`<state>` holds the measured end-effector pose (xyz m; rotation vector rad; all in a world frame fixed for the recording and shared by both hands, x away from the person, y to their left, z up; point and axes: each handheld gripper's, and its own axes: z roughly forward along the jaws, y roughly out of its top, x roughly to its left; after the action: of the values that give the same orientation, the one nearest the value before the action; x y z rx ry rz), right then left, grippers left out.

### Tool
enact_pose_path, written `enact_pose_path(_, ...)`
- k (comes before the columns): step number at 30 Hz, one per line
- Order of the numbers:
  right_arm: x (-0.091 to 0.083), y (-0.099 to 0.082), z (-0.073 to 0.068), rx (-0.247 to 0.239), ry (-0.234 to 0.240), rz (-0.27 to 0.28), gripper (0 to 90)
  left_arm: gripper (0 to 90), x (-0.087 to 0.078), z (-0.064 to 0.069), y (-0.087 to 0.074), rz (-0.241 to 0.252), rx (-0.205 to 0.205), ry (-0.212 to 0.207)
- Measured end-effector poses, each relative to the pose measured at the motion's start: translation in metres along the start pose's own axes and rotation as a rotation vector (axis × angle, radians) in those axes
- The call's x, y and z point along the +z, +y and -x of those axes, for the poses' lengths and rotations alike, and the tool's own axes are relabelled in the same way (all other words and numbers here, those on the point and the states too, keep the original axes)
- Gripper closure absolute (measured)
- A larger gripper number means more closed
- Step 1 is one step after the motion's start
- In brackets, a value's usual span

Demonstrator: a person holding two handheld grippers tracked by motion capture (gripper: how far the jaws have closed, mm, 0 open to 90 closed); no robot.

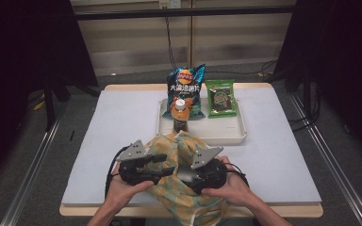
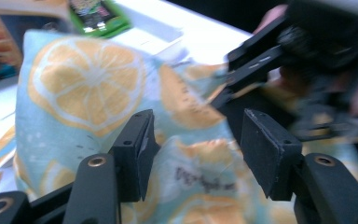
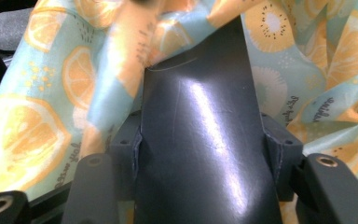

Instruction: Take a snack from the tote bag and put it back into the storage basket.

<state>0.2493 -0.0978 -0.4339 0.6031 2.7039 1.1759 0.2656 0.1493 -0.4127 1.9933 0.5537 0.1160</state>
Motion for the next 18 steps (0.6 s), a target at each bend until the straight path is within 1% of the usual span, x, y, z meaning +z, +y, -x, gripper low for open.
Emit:
enact_pose_path(1, 0.000, 0.000, 0.000, 0.004, 0.000, 0.006, 43.3, 47.6, 0.003, 0.001, -0.002, -0.006, 0.000, 0.002)
enact_pose_path(2, -0.001, 0.000, 0.000, 0.000, -0.002, 0.005, 43.4, 51.9, 0.004, 0.002, -0.003, -0.029, 0.021, 0.022)
enact_pose_path(3, -0.002, 0.000, 0.000, 0.000, 0.000, 0.003, 43.4, 56.2, 0.005, 0.003, -0.005, -0.045, 0.033, 0.023)
enact_pose_path(5, -0.001, 0.000, -0.001, 0.000, -0.002, -0.007, 43.4, 65.9, 0.005, 0.002, -0.008, -0.059, 0.041, 0.042)
enact_pose_path(6, 0.000, -0.001, -0.001, 0.001, -0.003, -0.011, 43.4, 71.8, 0.004, 0.001, -0.010, -0.059, 0.029, 0.032)
enact_pose_path(9, 0.001, -0.002, -0.001, -0.007, 0.000, -0.023, 43.4, 85.2, 0.001, -0.002, -0.013, -0.064, 0.025, 0.017)
enact_pose_path(10, 0.001, -0.003, -0.001, -0.004, 0.001, -0.021, 43.4, 87.2, -0.002, -0.003, -0.014, -0.055, 0.018, 0.017)
enact_pose_path(11, 0.001, -0.003, -0.001, 0.006, 0.000, -0.017, 43.4, 88.3, -0.005, -0.004, -0.014, -0.050, 0.015, 0.027)
enact_pose_path(12, 0.000, -0.003, 0.000, 0.004, -0.003, -0.016, 43.4, 88.8, -0.009, -0.007, -0.015, -0.046, 0.013, 0.032)
enact_pose_path(13, -0.002, -0.004, 0.000, 0.004, -0.008, -0.014, 43.4, 89.0, -0.013, -0.008, -0.016, -0.025, -0.006, 0.035)
enact_pose_path(15, -0.006, -0.004, -0.001, 0.014, -0.015, 0.006, 43.5, 89.2, -0.024, -0.013, -0.017, -0.007, -0.022, 0.064)
enact_pose_path(16, -0.008, -0.005, -0.001, 0.015, -0.018, 0.010, 43.5, 89.3, -0.029, -0.014, -0.017, 0.011, -0.034, 0.077)
enact_pose_path(18, -0.013, -0.006, -0.001, 0.022, -0.020, 0.022, 43.5, 89.4, -0.038, -0.017, -0.017, 0.028, -0.043, 0.093)
